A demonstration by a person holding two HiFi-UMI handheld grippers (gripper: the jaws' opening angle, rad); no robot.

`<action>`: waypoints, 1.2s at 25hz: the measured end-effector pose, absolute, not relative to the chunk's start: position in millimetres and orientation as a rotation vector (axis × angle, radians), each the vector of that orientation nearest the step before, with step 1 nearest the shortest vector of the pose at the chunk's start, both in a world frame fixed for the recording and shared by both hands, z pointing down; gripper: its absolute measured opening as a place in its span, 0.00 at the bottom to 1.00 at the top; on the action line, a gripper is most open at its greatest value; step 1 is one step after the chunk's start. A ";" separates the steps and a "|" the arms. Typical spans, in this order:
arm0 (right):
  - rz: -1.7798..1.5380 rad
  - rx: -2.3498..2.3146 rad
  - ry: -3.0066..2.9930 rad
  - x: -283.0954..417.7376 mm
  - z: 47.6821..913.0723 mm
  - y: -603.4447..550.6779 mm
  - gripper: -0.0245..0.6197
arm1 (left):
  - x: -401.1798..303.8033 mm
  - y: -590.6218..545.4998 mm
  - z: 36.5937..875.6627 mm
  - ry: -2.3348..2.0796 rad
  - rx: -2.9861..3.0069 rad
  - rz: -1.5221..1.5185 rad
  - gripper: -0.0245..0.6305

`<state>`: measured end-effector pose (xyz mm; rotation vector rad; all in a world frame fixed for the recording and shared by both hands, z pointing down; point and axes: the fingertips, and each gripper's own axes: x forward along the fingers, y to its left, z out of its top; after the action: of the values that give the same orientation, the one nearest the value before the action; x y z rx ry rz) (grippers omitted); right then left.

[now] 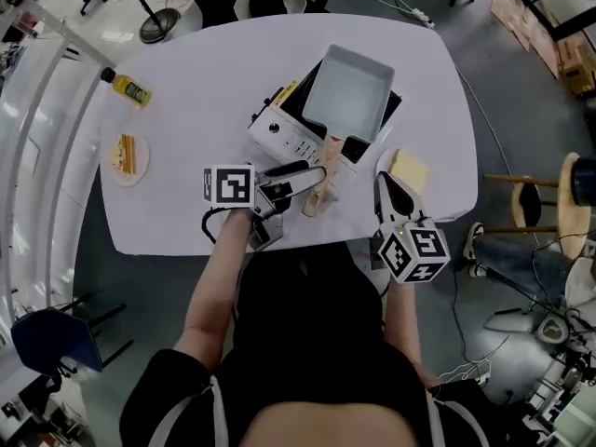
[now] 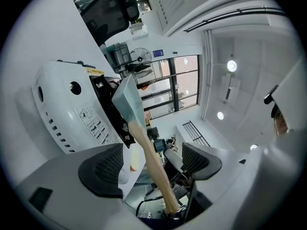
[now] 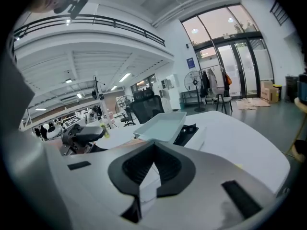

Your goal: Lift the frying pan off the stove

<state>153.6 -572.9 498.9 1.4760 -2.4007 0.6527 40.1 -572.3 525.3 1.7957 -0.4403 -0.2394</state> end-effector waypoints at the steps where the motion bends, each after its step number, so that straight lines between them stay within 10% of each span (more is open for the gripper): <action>1: 0.658 1.470 -2.401 157.6 501.0 -579.4 0.04 | 43.3 -575.4 528.7 -0.442 1.791 -0.225 0.64; 17: 0.770 1.330 -2.475 177.4 527.7 -659.9 0.04 | 104.7 -577.6 546.1 -0.163 1.702 -0.071 0.64; 22: 0.789 1.303 -2.479 174.6 534.3 -662.1 0.04 | 109.8 -580.5 543.2 -0.141 1.703 -0.069 0.18; 30: 0.805 1.295 -2.469 173.7 537.8 -661.4 0.04 | 113.6 -581.2 545.4 -0.188 1.736 -0.021 0.16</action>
<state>173.7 -661.4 537.8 1.2950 -2.4695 0.8052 113.6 -581.2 545.4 1.7365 -0.1878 -0.0210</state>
